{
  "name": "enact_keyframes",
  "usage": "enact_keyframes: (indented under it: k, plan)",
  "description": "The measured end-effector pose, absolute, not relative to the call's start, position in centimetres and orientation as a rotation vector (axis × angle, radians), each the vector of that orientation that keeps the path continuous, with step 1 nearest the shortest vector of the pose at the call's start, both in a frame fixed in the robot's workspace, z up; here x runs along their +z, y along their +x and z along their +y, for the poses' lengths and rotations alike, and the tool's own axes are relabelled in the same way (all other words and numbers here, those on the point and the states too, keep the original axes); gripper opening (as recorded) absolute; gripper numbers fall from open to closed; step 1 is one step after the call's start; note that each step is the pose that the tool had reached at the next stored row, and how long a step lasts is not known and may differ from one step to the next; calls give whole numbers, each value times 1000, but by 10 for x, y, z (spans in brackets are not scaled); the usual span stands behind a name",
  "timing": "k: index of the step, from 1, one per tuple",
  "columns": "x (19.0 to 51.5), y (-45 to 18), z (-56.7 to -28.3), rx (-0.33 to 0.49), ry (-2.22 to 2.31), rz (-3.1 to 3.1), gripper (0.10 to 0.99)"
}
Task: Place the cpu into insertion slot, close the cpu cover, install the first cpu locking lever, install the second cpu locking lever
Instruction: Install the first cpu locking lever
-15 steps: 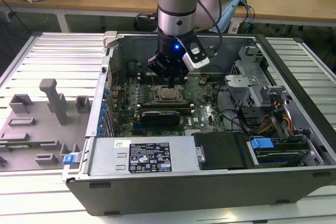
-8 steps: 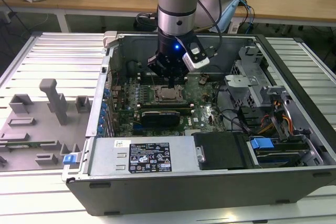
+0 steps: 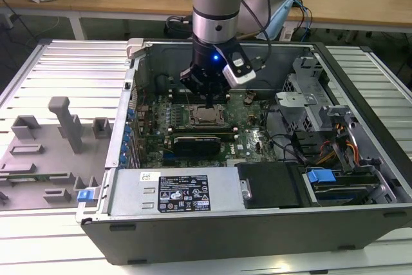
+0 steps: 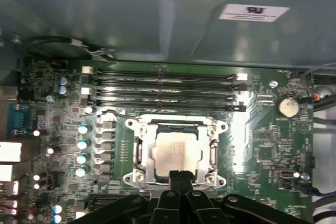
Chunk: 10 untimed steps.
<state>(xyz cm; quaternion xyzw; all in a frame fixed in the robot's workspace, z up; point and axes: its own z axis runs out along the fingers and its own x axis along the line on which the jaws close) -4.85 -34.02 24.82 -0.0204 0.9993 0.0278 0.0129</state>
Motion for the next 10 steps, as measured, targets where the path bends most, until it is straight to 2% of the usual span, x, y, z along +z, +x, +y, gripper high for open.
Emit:
enact_keyframes:
  k: [10]
  plan:
    - [248, -80, -340, 87, -64, 3113, 106]
